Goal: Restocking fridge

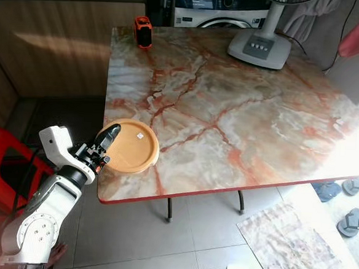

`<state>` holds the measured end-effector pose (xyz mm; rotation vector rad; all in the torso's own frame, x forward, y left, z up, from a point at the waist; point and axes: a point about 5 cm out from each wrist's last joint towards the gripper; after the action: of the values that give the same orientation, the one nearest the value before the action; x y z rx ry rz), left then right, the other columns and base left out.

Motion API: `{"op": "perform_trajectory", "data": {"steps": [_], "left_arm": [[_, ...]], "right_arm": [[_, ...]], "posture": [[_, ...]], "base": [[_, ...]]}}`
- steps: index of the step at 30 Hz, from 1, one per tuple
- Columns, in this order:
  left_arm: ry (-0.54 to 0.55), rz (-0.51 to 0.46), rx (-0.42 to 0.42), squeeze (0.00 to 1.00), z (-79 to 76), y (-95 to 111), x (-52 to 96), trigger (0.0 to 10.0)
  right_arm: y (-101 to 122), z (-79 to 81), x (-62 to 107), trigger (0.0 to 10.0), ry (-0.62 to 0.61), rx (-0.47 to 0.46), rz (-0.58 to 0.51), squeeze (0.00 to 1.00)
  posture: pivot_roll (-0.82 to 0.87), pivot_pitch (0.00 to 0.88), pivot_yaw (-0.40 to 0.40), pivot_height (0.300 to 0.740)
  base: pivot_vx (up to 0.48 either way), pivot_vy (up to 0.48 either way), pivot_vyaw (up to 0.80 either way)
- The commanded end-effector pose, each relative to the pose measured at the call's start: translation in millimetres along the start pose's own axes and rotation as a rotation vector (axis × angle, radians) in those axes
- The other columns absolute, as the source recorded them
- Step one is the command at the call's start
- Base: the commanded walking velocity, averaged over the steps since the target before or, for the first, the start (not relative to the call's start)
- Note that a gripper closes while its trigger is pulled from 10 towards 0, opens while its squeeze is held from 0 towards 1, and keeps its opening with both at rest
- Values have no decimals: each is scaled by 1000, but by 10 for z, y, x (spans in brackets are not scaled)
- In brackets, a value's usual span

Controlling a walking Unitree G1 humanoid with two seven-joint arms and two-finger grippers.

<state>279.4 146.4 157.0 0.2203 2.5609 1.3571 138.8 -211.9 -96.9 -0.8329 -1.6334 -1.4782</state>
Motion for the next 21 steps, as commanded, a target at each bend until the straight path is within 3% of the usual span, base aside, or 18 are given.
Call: {"op": "perform_trajectory", "data": {"steps": [1, 21], "left_arm": [[-31, -24, -23, 0, -78, 40, -15, 10000], [-43, -30, -7, 0, -88, 46, -33, 10000]], "right_arm": [[-67, -3, 12, 10000, 1, 6, 26, 0], [-78, 4, 14, 10000, 5, 12, 30, 0]], "posture": [[24, 49, -8, 740], [24, 40, -4, 740]], "base": [[0, -480, -800], [0, -24, -800]]}}
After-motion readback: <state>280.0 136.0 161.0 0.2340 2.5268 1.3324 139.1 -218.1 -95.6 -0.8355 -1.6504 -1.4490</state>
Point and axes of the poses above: a point about 5 cm out from each wrist's last joint towards the gripper, its own x axis pointing back from the gripper into the wrist, its own y axis along the axis of the wrist's last joint, z = x × y, and after that the axes turned 1 degree about x, right-handed
